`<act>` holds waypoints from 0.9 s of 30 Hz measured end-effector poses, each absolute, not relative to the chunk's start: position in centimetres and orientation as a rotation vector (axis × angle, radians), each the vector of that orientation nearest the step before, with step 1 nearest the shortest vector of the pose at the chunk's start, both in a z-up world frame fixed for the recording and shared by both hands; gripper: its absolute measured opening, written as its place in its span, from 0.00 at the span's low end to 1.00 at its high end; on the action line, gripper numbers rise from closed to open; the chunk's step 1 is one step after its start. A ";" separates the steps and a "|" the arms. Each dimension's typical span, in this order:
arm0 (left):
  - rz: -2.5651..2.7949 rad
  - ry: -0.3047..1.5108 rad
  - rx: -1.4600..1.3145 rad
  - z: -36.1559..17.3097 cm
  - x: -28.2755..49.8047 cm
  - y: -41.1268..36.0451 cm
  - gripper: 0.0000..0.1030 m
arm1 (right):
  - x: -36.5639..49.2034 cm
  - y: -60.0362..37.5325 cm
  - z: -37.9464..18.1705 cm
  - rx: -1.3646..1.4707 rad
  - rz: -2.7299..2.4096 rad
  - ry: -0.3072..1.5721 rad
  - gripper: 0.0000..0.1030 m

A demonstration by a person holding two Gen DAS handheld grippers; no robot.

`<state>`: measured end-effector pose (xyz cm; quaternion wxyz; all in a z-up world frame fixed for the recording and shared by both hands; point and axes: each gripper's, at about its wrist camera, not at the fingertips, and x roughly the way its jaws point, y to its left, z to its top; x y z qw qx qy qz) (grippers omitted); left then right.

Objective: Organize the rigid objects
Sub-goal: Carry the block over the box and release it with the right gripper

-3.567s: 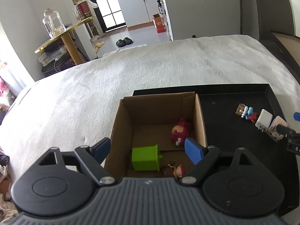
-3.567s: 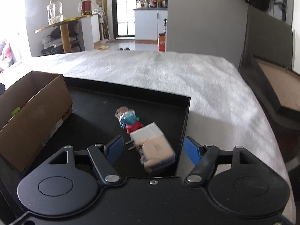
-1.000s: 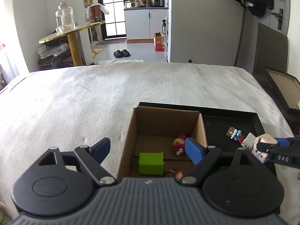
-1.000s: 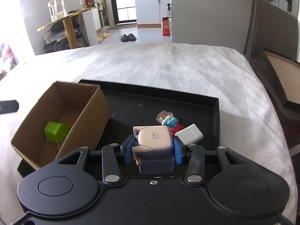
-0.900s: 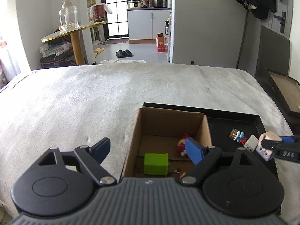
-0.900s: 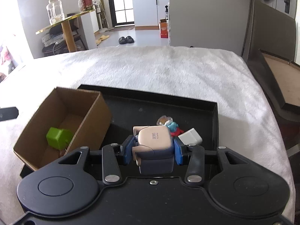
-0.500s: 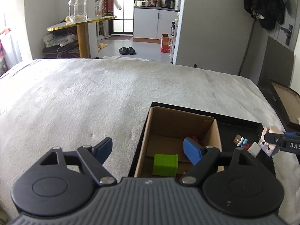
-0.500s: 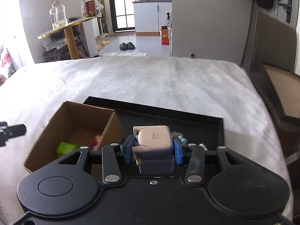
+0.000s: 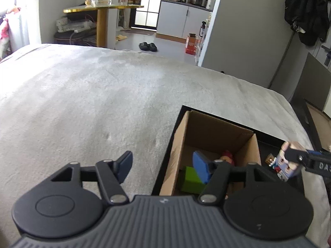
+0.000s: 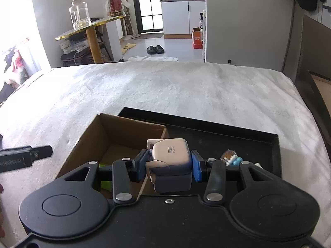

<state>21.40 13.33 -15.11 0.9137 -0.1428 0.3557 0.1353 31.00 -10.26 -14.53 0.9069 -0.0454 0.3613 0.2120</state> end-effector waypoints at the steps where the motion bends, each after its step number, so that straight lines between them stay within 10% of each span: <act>1: 0.269 0.735 -0.300 -15.3 21.4 13.3 0.56 | 31.0 -9.9 -14.5 -0.095 0.443 0.742 0.41; 14: 0.162 0.789 -0.367 -18.1 21.9 12.8 0.22 | 30.6 -5.0 -14.8 -0.122 0.518 0.731 0.41; 27: 0.156 0.798 -0.414 -19.2 21.8 13.9 0.14 | 30.4 0.3 -17.1 -0.173 0.602 0.774 0.42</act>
